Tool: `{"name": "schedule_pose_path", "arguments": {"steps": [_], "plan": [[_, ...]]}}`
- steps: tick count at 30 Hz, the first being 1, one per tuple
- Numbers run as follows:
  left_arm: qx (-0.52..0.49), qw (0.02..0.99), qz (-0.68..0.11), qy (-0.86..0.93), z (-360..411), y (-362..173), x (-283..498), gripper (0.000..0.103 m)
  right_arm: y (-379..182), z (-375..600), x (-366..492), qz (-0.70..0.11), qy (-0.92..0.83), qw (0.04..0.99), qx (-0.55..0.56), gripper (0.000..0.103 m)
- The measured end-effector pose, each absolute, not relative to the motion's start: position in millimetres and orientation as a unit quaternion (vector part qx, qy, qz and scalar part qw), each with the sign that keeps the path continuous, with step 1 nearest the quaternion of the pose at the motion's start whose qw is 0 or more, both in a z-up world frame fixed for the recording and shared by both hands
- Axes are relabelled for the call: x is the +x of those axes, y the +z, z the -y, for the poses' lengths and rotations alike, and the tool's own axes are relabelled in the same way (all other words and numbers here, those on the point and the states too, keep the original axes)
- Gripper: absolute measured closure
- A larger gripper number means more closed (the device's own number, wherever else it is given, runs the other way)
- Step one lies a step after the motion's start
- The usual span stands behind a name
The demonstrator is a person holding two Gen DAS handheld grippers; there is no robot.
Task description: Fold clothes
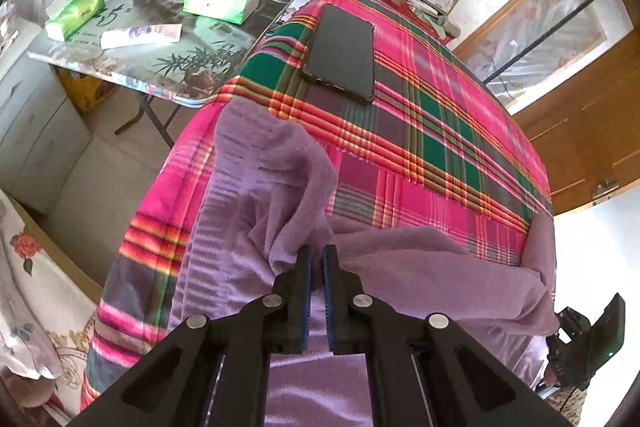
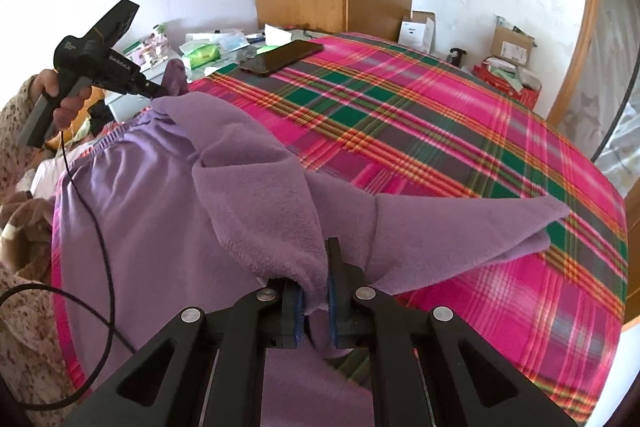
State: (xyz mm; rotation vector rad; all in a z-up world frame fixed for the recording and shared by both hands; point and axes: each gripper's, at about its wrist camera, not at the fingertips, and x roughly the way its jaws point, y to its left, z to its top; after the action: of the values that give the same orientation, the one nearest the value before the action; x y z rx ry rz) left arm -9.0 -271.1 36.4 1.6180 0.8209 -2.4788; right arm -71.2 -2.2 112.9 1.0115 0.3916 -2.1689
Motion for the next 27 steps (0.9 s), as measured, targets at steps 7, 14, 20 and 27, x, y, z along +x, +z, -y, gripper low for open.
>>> {"name": "schedule_pose_path", "arguments": {"steps": [7, 14, 20, 27], "plan": [[0.522, 0.044, -0.294, -0.799, 278, 33, 17, 0.098, 110, 4, -57, -0.166, -0.823, 0.362, 0.405, 0.093], [0.511, 0.057, -0.321, -0.796, 292, 34, 35, 0.098, 113, 4, -44, -0.181, -0.801, 0.383, 0.423, 0.087], [0.498, 0.063, -0.342, -0.794, 301, 39, 29, 0.087, 126, 0, -41, -0.176, -0.804, 0.386, 0.417, 0.081], [0.494, 0.062, -0.347, -0.794, 304, 54, 1, 0.069, 137, -1, -39, -0.153, -0.801, 0.404, 0.415, 0.08]]}}
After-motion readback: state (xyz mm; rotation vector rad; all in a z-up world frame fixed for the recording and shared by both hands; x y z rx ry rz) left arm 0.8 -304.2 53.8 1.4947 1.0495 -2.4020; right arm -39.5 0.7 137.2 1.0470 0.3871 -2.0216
